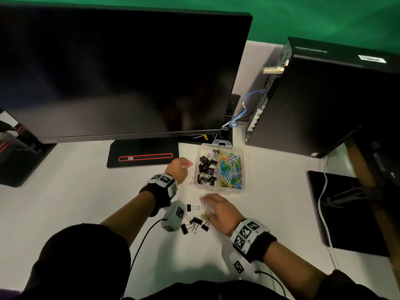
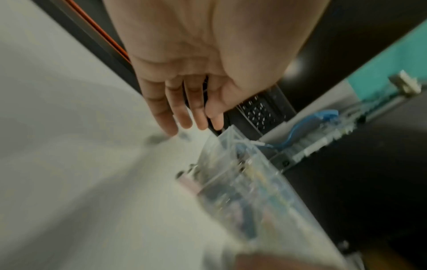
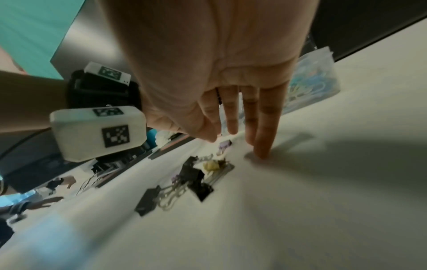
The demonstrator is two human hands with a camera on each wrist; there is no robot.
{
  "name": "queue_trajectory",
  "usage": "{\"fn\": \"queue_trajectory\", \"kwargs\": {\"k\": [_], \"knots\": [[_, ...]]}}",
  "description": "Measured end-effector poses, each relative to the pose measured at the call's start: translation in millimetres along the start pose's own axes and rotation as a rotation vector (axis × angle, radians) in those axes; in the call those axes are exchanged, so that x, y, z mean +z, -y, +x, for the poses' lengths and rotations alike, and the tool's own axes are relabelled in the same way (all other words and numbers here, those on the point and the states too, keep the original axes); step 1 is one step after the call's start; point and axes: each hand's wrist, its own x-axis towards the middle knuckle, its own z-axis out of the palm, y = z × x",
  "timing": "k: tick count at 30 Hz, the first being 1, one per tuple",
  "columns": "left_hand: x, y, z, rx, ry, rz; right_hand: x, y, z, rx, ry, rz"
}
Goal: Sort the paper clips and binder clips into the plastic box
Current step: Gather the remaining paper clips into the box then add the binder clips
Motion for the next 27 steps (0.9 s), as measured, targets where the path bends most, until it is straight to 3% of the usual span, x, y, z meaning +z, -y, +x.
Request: {"fn": "queue_trajectory", "kwargs": {"k": [5,11,14,17,22,27], "knots": [[21,17,-18,0.148,0.168,0.417,17,3,3,-0.095,0.006,-0.091],[13,34,-53,0.332,0.234,0.639,16,-9,-12,-0.076,0.015,0.007],[4,45,-73,0.360,0.315,0.621,8,-18,-19,0.003,0.056,0.047],[0,49,-88,0.272,0.371,0.526,7,-19,-20,0.049,0.072,0.055],[15,45,-96,0.238,0.348,0.598,16,-7,-2,0.049,0.036,0.124],[28,40,-90,0.264,0.311,0.478,25,2,15,0.022,0.006,0.162]]}}
